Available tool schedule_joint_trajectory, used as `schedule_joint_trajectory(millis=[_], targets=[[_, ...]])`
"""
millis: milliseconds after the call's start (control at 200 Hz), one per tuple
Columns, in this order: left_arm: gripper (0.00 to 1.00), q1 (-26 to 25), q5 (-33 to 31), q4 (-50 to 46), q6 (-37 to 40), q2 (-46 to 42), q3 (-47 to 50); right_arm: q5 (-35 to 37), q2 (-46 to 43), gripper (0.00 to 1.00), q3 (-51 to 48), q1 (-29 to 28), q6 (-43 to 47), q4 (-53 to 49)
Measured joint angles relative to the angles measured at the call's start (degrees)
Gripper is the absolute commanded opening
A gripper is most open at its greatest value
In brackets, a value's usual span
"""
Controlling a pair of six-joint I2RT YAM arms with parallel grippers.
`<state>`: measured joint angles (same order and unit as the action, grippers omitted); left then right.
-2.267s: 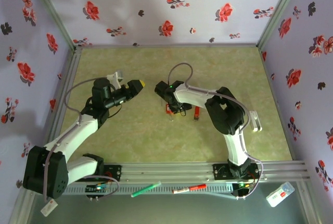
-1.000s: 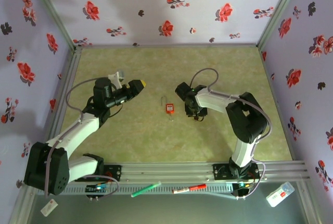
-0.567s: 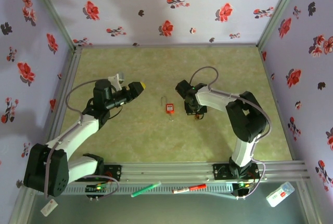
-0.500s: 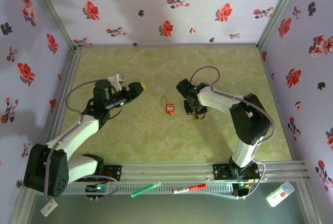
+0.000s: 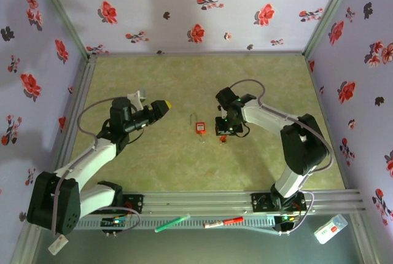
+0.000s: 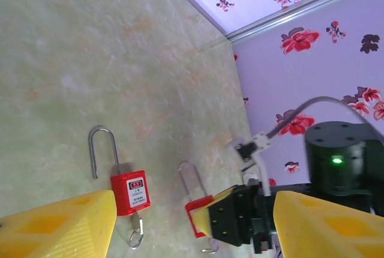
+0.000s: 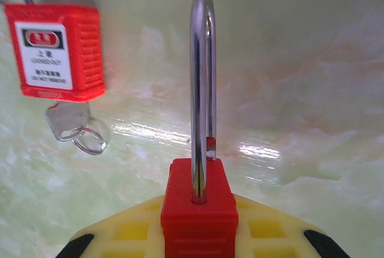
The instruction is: Unlock with the key
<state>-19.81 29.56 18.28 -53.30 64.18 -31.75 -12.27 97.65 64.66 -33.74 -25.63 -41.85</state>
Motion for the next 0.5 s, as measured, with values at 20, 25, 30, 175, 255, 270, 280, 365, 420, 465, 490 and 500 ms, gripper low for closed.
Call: schedule_joint_trajectory(millis=[20,25,30,175,255,270,280,365,420,465,490,500], targets=[[0.70,0.0,0.0,0.0,0.1,-0.2,0.0,-0.5,0.6,0.00,0.0,0.2,0.2,0.0],[0.70,0.0,0.0,-0.1,0.2,-0.3,0.0,-0.6,0.7,0.00,0.0,0.2,0.2,0.0],[0.70,0.0,0.0,-0.1,0.2,-0.3,0.0,-0.9,0.8,0.00,0.0,0.2,0.2,0.0],[0.70,0.0,0.0,-0.5,1.0,-1.3,0.0,-3.4,4.1,0.00,0.5,1.5,1.5,-1.3],[0.70,0.0,0.0,-0.9,1.4,-1.7,0.0,-3.8,5.3,0.00,1.0,2.6,2.3,-2.5],[0.70,0.0,0.0,-1.0,1.4,-1.7,0.0,-3.9,5.5,0.00,1.1,2.9,2.4,-2.8],[0.70,0.0,0.0,-1.1,1.4,-1.7,0.0,-3.9,5.6,0.00,1.2,3.0,2.6,-3.0],[0.70,0.0,0.0,-1.6,1.7,-2.0,0.0,-4.3,6.3,0.00,1.9,4.4,3.2,-4.5],[0.70,0.0,0.0,-1.8,1.9,-2.1,0.0,-4.1,6.5,0.00,2.2,5.2,3.6,-5.2],[0.70,0.0,0.0,-2.0,1.9,-2.2,0.0,-3.4,6.7,0.00,2.5,5.7,4.0,-6.0],[0.70,0.0,0.0,-2.1,2.1,-2.3,0.0,-3.0,6.7,0.00,2.6,5.9,4.2,-6.3],[0.70,0.0,0.0,-2.2,2.1,-2.3,0.0,-2.7,6.8,0.00,2.7,5.9,4.3,-6.5]])
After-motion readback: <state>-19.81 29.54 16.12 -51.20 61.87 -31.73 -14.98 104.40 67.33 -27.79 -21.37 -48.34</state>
